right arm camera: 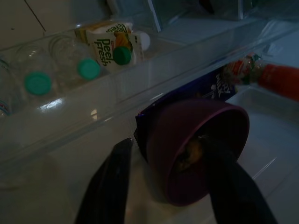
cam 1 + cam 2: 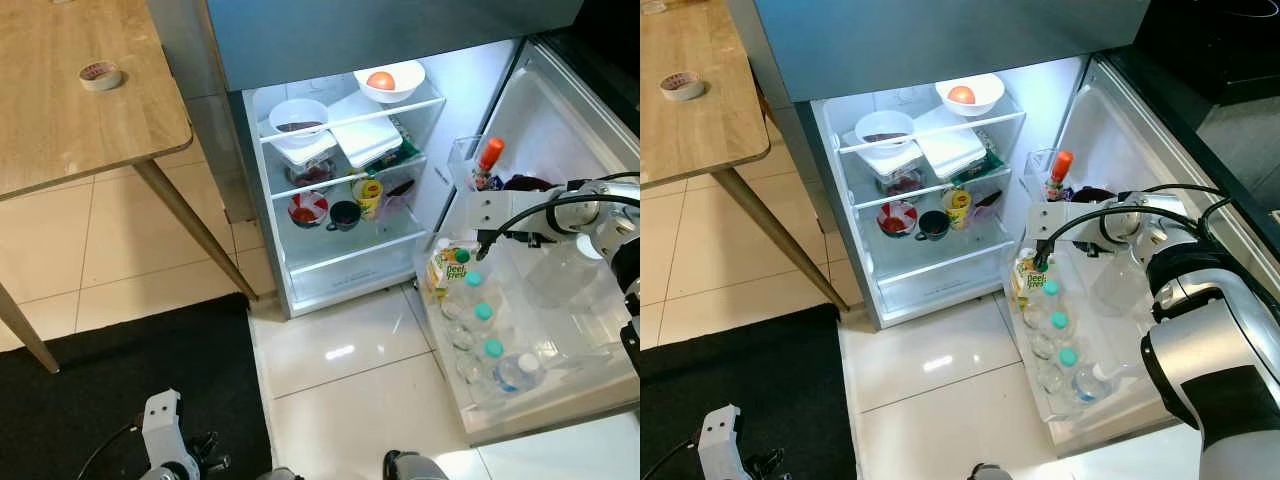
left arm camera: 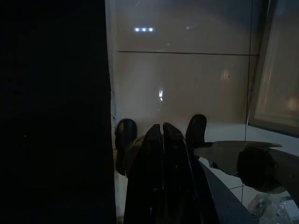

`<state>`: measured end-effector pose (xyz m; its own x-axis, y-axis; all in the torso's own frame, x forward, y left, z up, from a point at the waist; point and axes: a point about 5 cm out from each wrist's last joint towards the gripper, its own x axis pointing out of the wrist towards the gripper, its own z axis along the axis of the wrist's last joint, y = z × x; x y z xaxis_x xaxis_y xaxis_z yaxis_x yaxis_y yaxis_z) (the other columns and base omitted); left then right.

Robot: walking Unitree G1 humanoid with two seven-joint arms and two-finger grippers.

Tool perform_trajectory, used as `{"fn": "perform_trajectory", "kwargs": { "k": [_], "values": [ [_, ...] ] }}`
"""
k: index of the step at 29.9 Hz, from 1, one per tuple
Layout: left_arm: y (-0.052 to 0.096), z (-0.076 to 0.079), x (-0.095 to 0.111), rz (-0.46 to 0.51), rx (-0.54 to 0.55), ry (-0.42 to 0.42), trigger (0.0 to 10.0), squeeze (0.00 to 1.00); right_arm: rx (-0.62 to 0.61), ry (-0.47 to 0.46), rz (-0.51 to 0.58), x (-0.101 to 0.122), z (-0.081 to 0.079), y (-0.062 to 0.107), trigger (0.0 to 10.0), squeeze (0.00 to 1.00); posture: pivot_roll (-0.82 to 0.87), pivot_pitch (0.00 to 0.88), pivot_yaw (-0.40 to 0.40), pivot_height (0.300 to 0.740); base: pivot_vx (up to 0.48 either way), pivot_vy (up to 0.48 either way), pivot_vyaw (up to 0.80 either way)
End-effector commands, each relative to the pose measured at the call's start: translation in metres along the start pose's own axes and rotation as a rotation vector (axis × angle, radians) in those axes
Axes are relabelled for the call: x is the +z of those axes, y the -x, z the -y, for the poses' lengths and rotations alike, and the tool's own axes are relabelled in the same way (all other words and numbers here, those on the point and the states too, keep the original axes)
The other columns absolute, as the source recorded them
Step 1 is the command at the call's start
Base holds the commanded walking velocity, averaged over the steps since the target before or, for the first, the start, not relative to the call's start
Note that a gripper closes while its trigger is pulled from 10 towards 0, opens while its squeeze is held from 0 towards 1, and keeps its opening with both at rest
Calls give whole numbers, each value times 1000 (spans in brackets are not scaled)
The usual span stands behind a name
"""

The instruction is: Restocking fridge

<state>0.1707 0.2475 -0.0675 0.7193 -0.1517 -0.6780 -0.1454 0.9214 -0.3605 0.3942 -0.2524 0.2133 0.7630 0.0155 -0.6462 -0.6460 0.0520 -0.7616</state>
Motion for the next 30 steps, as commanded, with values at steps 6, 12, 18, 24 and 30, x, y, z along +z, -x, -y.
{"fn": "perform_trajectory", "kwargs": {
  "k": [6,12,18,24,30],
  "values": [
    [3,0,-14,-33,6,15,10000,0,18,-7,-42,-4,-4,-2,10000,0,38,202,-16,740,0,0,0],
    [4,-1,-14,-34,6,12,10000,0,54,-21,-65,-5,-17,-9,10000,0,40,203,-17,740,0,0,0],
    [5,-2,-16,-40,4,12,10000,0,26,-38,-86,-9,-17,-9,10000,0,38,208,-18,740,0,0,0],
    [6,-3,-18,-43,4,12,10000,0,25,-45,-97,-11,-17,-9,4078,0,36,214,-18,740,0,0,0],
    [7,-3,-20,-48,5,13,10000,0,14,-46,-105,-13,-16,-8,0,0,35,221,-16,740,0,0,0]
  ]
}}
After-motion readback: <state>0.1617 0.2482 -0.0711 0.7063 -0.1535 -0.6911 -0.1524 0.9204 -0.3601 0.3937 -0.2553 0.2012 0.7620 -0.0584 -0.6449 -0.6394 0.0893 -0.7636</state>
